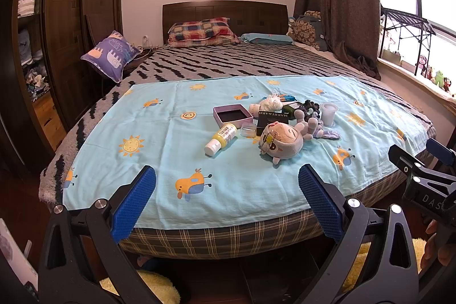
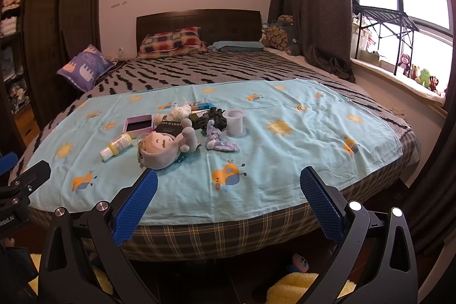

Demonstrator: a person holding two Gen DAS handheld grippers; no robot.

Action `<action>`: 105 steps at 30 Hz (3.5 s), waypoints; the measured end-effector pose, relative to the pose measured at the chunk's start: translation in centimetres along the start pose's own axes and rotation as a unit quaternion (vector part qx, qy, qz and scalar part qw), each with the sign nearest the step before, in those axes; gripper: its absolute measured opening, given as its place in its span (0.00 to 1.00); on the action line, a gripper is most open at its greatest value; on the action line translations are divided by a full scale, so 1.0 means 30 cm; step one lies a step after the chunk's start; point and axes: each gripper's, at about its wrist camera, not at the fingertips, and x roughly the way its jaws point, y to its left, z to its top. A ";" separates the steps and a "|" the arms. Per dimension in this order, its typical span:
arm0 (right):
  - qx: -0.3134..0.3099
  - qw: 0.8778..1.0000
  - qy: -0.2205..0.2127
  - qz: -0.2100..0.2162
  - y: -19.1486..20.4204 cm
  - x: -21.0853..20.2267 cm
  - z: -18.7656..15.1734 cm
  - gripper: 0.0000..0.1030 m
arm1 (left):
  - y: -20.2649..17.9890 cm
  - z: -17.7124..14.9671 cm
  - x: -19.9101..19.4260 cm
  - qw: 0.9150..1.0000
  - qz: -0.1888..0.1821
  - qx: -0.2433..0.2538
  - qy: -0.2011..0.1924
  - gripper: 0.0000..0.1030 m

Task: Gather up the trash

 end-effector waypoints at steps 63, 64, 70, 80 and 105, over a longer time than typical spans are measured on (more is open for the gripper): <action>0.008 0.997 0.050 0.060 -0.013 0.330 -0.029 0.97 | 0.111 -0.032 0.347 0.998 -0.012 -0.002 0.063 0.92; 0.010 0.997 0.051 0.058 -0.020 0.353 -0.023 0.97 | 0.112 -0.030 0.370 0.998 -0.003 0.005 0.066 0.92; 0.026 0.994 0.090 0.055 -0.058 0.535 -0.027 0.77 | 0.117 -0.029 0.509 0.995 -0.005 0.018 0.093 0.88; 0.026 0.994 0.088 0.063 -0.046 0.699 -0.001 0.73 | 0.100 -0.022 0.712 0.992 -0.017 0.022 0.120 0.76; 0.003 0.991 0.092 0.102 -0.013 0.642 -0.008 0.28 | 0.095 -0.014 0.715 0.991 -0.067 -0.004 0.114 0.30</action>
